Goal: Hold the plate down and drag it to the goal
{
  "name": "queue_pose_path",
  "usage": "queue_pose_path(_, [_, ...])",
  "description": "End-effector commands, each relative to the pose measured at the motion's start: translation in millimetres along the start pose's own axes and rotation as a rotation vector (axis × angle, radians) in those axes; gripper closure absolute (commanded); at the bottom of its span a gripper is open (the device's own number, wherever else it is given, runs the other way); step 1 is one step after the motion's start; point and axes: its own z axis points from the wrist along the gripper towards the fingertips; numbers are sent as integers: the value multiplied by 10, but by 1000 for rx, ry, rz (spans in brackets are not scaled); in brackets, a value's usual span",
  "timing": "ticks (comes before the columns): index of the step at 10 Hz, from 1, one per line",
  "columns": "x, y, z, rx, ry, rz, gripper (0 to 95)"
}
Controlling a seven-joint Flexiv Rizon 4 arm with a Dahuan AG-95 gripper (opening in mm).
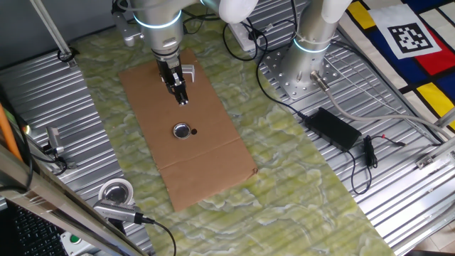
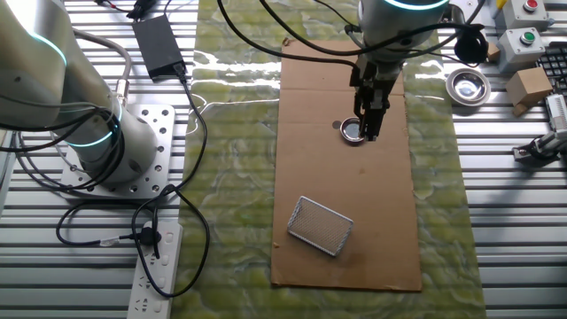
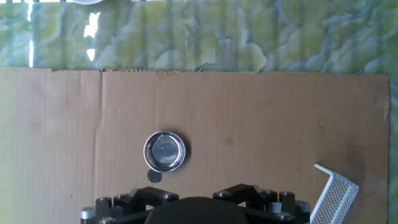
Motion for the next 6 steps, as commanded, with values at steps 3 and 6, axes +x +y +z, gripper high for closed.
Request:
queue_pose_path(3, [0, 1, 1, -19, 23, -195, 950])
queue_pose_path(6, [0, 1, 1, -18, 25, -195, 950])
